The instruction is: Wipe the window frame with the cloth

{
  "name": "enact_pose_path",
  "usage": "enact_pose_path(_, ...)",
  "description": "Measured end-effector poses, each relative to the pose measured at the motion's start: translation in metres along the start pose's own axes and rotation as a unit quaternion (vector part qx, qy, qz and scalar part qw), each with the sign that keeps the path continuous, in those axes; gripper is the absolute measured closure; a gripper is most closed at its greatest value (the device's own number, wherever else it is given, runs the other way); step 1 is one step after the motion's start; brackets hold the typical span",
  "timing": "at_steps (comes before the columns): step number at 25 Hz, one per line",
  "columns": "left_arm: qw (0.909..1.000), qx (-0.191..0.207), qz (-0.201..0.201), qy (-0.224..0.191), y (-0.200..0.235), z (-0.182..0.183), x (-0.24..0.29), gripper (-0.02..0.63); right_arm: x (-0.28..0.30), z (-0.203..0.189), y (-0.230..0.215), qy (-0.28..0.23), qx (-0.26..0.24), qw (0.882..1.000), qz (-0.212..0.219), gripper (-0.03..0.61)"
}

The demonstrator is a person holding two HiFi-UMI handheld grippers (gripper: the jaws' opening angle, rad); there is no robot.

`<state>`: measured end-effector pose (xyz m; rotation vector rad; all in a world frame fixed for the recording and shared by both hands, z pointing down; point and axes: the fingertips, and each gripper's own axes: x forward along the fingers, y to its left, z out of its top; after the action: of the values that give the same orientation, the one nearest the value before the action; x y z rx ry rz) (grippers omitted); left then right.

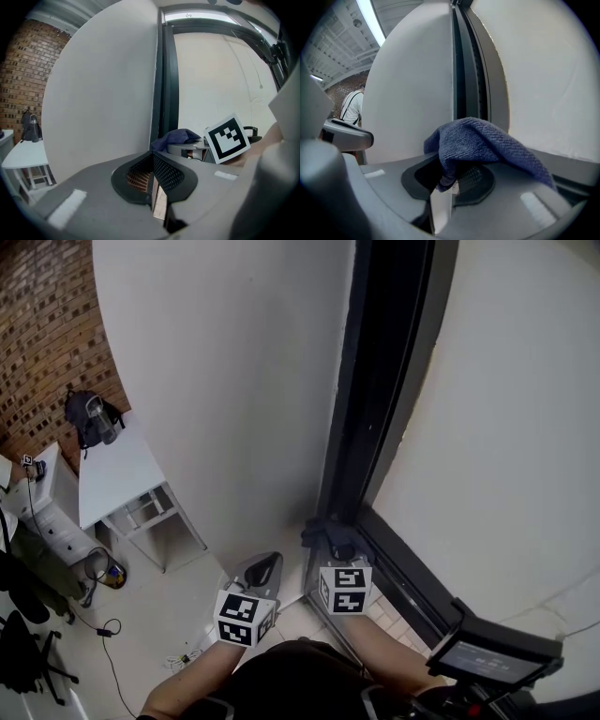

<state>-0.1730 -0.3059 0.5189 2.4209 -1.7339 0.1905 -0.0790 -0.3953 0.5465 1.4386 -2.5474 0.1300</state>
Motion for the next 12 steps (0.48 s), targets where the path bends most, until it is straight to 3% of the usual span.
enact_pose_path(7,0.9998,-0.006,-0.018,-0.003,0.007,0.011,0.004,0.62,-0.014,0.011,-0.005,-0.017,0.003,1.0,-0.006,0.511)
enact_pose_path(12,0.9981,-0.005,-0.061,-0.008,-0.007,0.017,0.017,0.62,-0.03,0.021,-0.02,-0.028,0.022,0.999,-0.034,0.51)
